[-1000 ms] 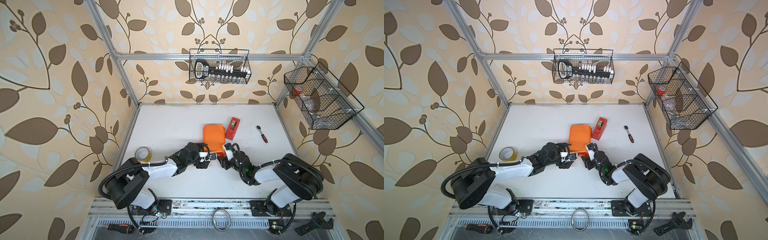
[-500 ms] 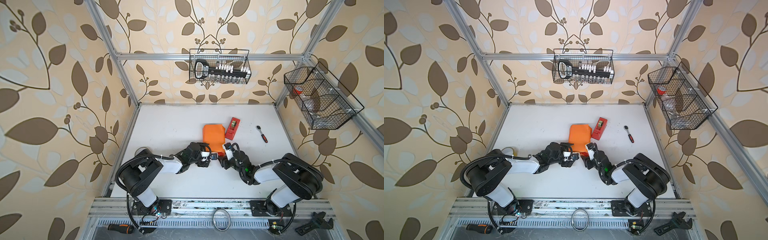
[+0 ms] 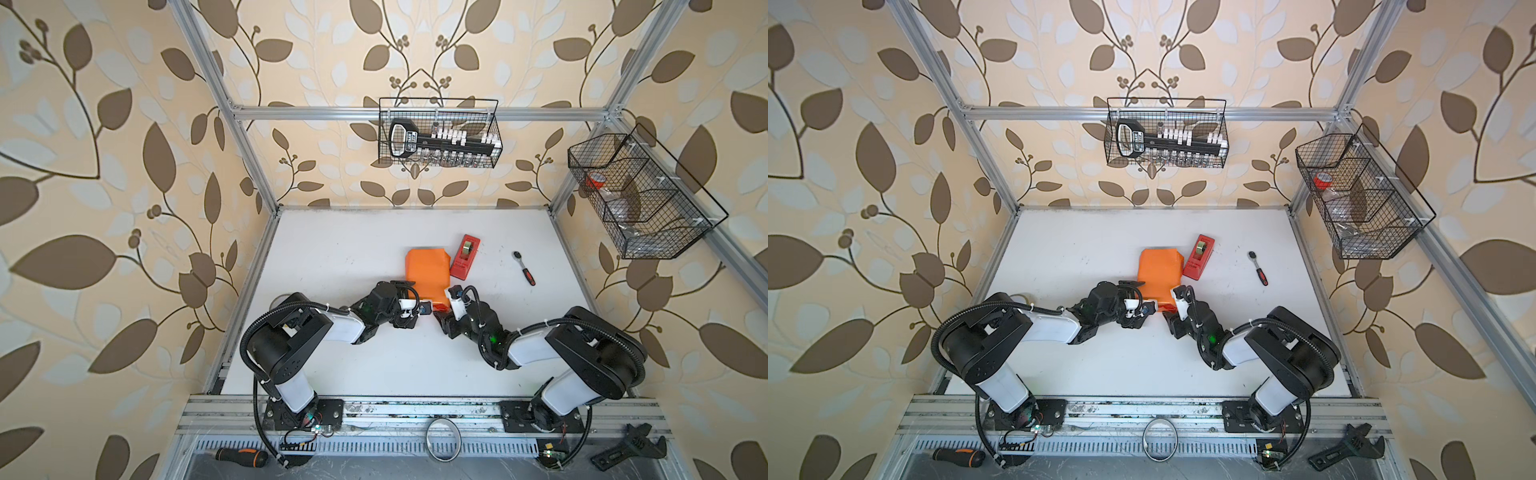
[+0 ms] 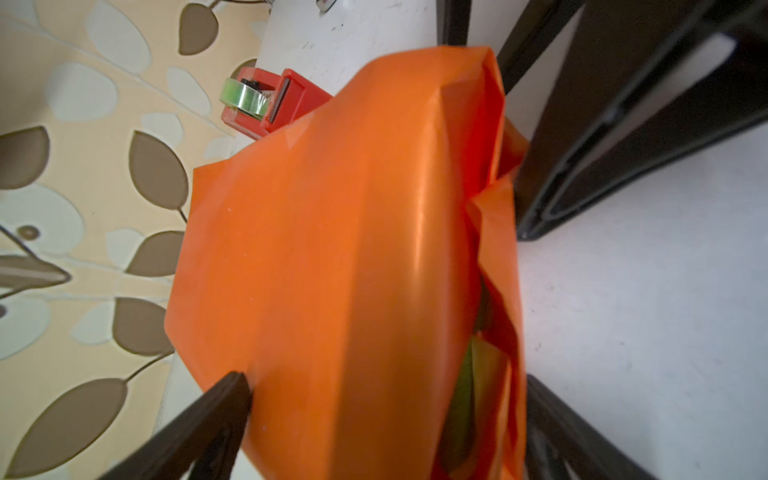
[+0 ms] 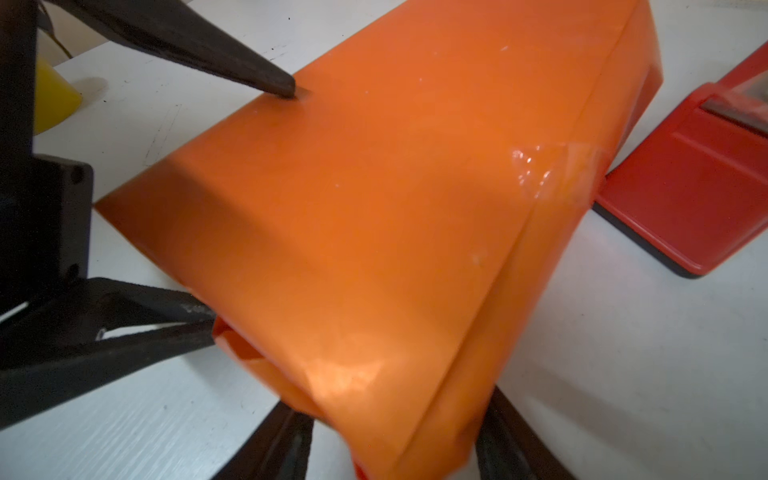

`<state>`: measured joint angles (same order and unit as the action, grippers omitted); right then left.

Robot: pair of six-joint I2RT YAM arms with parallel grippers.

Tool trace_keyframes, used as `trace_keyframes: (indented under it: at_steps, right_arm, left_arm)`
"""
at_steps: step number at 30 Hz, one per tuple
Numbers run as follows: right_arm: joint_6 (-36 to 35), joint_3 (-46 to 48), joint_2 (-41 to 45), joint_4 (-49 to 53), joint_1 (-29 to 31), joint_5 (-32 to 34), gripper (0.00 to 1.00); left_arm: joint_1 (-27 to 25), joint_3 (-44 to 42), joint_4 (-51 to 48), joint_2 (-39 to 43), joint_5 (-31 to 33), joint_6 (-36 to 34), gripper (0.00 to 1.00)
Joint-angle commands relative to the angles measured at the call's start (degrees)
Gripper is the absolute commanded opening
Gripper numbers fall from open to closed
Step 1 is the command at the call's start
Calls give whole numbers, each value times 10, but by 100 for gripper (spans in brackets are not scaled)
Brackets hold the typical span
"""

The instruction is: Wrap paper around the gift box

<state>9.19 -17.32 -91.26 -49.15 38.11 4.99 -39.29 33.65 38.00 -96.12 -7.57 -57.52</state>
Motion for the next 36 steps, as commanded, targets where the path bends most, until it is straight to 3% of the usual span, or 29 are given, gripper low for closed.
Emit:
trace_keyframes:
  at_steps: [1,23,36]
  right_arm:
    - [-1,-13,-5,-12,-3,3,59]
    - [5,3,22,-7,-5,2,59]
    - [37,32,150,77,-37,-21,63]
  left_arm:
    - [4,5,-3,-6,-27,-48,97]
    - [5,18,-83,-18,-9,-43,79]
    - [8,17,-102,-28,7,-55,73]
